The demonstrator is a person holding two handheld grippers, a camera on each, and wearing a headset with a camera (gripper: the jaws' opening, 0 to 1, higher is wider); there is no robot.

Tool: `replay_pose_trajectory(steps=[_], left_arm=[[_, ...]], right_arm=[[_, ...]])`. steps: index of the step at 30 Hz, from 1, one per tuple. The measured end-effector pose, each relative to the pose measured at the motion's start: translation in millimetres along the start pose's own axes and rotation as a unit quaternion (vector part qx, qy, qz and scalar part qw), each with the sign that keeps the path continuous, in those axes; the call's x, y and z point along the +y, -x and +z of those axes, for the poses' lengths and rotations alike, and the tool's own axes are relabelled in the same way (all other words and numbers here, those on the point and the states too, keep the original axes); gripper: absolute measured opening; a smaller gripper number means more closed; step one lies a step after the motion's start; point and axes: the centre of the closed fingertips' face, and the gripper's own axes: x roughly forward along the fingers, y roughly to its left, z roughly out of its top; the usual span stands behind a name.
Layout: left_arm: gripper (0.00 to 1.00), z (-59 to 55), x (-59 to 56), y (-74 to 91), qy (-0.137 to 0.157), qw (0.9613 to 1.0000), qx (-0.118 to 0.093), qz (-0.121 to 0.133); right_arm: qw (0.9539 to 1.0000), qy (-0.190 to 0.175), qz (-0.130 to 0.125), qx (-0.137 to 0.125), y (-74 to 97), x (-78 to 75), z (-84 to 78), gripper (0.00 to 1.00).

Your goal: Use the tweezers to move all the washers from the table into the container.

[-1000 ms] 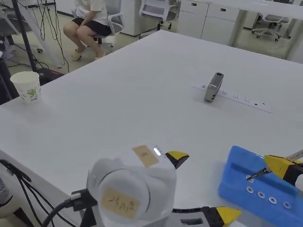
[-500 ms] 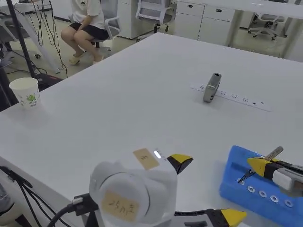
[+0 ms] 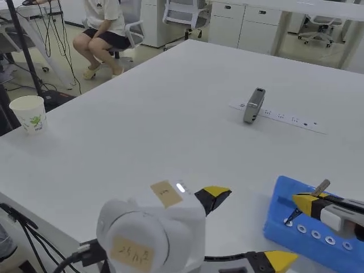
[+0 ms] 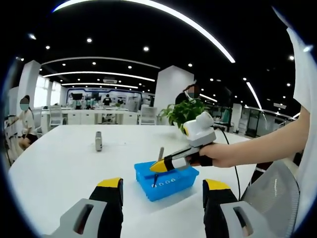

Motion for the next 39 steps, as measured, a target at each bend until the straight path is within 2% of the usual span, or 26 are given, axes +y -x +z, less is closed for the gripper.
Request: replay_pose_trajectory(steps=[2,6,8,11,17,21,22,23,25,28,30,31,34,35,36,38,39], left_arm=[[0.63,1.7,-0.2,0.3,0.001,1.0000,-0.005,0.000],[0.55,0.8,0.1,0.6,-0.011,0.9999,0.001,0.002],[0.50,0.6,-0.1,1.1,-0.009,1.0000,0.003,0.000],[0.47,2.1,1.6,1.6,0.016,0.9998,-0.001,-0.010],[0.46,7.8,4.9,1.4,0.045,0.9988,-0.008,-0.015],[0.41,11.3,1.0,0.8,0.047,0.9984,-0.007,-0.032],[0.39,12.1,-0.6,0.7,0.033,0.9984,-0.001,-0.046],[0.37,12.5,-0.2,0.6,0.030,0.9984,0.002,-0.049],[0.34,17.4,-0.7,-0.4,0.021,0.9972,0.006,-0.071],[0.30,23.7,-5.9,-3.6,0.008,0.9932,0.022,-0.114],[0.26,25.3,-12.1,-5.7,-0.004,0.9900,0.032,-0.137],[0.24,25.9,-18.9,-7.2,-0.015,0.9867,0.038,-0.158],[0.19,23.4,-36.8,-10.4,-0.024,0.9796,0.050,-0.193],[0.17,19.7,-45.7,-11.2,-0.028,0.9754,0.061,-0.210],[0.16,18.2,-49.6,-12.5,-0.034,0.9741,0.064,-0.214],[0.14,13.5,-62.9,-14.3,-0.034,0.9678,0.073,-0.238],[0.12,12.3,-66.4,-15.7,-0.032,0.9662,0.076,-0.244]], right_arm=[[1.0000,-0.001,0.004,0.000,-0.1,2.3,0.0,0.03],[0.9999,0.011,0.008,-0.003,2.0,7.5,1.5,0.03],[0.9995,0.023,0.011,-0.018,4.5,12.2,8.9,0.03],[0.9973,0.059,0.018,-0.040,14.7,24.6,23.7,0.03],[0.9950,0.065,0.034,-0.068,40.5,47.2,36.8,0.03],[0.9941,0.078,0.040,-0.064,53.5,59.3,31.7,0.03],[0.9938,0.084,0.040,-0.061,55.9,60.9,29.8,0.03],[0.9933,0.091,0.044,-0.056,58.1,63.3,27.2,0.03],[0.9919,0.105,0.059,-0.041,63.2,70.4,19.0,0.03],[0.9883,0.124,0.088,-0.014,71.1,82.8,4.5,0.03],[0.9866,0.132,0.096,-0.001,74.6,87.0,-2.5,0.03],[0.9849,0.141,0.100,0.008,76.8,89.5,-7.9,0.03],[0.9829,0.146,0.111,0.022,79.9,95.4,-18.8,0.03],[0.9815,0.151,0.114,0.028,80.8,97.9,-23.8,0.03],[0.9806,0.154,0.117,0.033,80.9,99.5,-27.1,0.03],[0.9766,0.173,0.118,0.050,81.2,102.0,-37.2,0.03],[0.9746,0.181,0.119,0.057,81.3,103.3,-41.2,0.03]])
